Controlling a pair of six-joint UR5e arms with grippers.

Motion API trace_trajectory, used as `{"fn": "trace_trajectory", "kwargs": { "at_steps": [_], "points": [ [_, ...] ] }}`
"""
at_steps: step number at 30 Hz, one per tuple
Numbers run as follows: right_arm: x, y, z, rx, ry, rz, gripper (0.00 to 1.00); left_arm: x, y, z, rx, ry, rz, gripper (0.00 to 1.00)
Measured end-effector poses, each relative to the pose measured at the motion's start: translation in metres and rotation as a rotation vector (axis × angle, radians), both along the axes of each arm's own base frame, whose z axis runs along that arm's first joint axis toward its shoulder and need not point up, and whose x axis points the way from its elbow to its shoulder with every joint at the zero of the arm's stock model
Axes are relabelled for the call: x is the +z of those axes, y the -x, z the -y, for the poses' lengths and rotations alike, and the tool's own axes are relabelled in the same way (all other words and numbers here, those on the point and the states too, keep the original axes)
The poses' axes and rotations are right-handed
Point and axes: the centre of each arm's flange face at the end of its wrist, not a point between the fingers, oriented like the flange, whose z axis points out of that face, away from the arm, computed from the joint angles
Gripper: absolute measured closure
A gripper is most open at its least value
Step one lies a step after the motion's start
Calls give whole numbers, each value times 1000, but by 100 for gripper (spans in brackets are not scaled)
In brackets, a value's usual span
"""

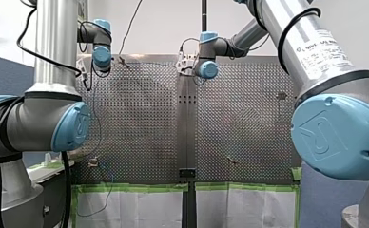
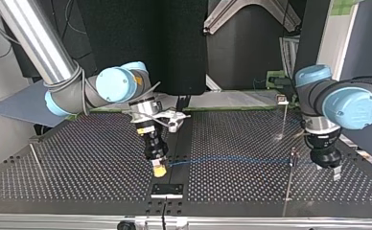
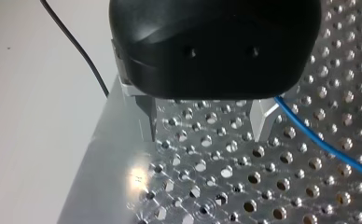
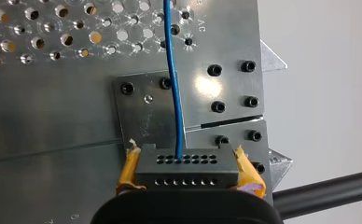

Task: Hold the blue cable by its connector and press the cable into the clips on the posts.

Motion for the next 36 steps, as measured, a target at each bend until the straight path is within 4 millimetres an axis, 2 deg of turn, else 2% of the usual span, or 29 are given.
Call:
{"fn": "trace_trajectory", "kwargs": {
  "at_steps": [7,16,27,36],
  "points": [
    [0,-1,-1,1,-3,-3,100,1,29,8,-40,11,-49,0],
    [-1,-1,-3,3,-8,-9,100,13,60,25,-120,16,-95,0],
    [-1,-2,-4,7,-9,-8,100,-5,98,36,-146,27,-205,0],
    [-2,-3,-6,8,-17,-14,100,17,116,45,-203,19,-140,0]
  ]
}}
